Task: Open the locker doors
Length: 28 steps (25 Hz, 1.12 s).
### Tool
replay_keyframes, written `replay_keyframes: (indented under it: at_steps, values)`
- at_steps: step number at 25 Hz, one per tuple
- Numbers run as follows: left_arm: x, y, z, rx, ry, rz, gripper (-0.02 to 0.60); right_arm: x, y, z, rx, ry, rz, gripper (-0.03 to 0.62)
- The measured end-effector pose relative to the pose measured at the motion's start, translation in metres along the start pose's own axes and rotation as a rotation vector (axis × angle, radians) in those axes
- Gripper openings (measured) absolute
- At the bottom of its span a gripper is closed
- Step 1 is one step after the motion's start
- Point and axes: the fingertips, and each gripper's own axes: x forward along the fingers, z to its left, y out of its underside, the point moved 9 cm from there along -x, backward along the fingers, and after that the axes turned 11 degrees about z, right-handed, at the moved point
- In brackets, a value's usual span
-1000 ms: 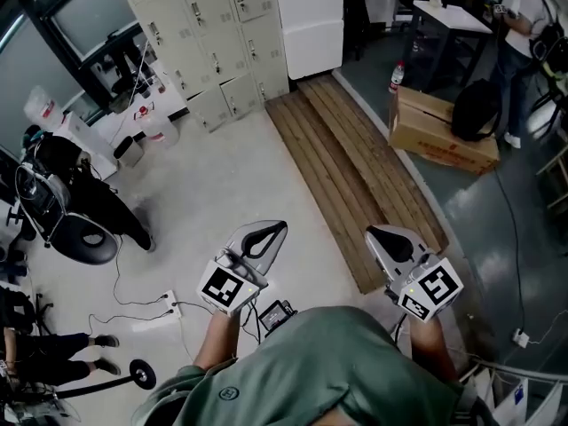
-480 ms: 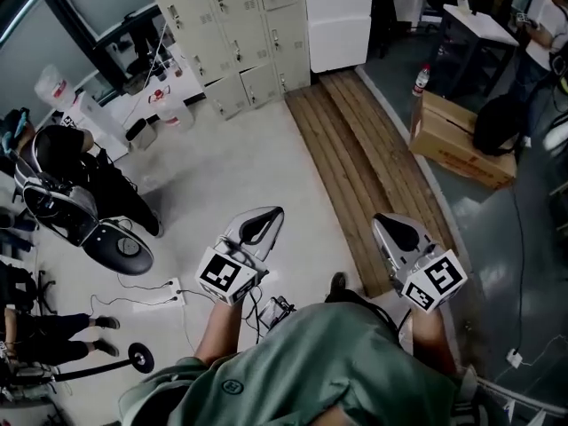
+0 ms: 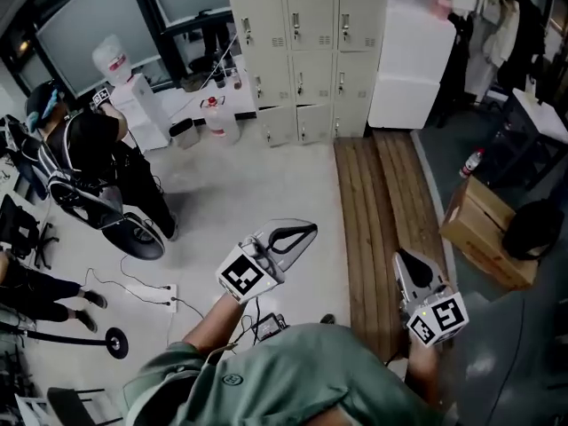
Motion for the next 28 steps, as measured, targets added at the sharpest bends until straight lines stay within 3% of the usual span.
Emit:
replay_keyframes:
  at_steps: [4, 10, 22, 28]
  values:
    - [0.024, 0.005, 0.048, -0.034, -0.086, -0.008, -0.012, 0.051, -0.016, -0.049, -0.015, -0.033, 0.006, 0.006]
    - [0.041, 0.019, 0.108, -0.084, -0.106, 0.014, -0.012, 0.126, -0.032, -0.075, -0.020, -0.108, 0.020, 0.006]
    - [0.061, 0.051, 0.305, -0.047, -0.052, -0.042, -0.012, 0.297, -0.095, -0.101, 0.002, -0.004, -0.015, 0.006]
    - [0.069, 0.068, 0.373, -0.042, -0.025, -0.051, -0.012, 0.361, -0.117, -0.110, 0.015, 0.026, -0.023, 0.005]
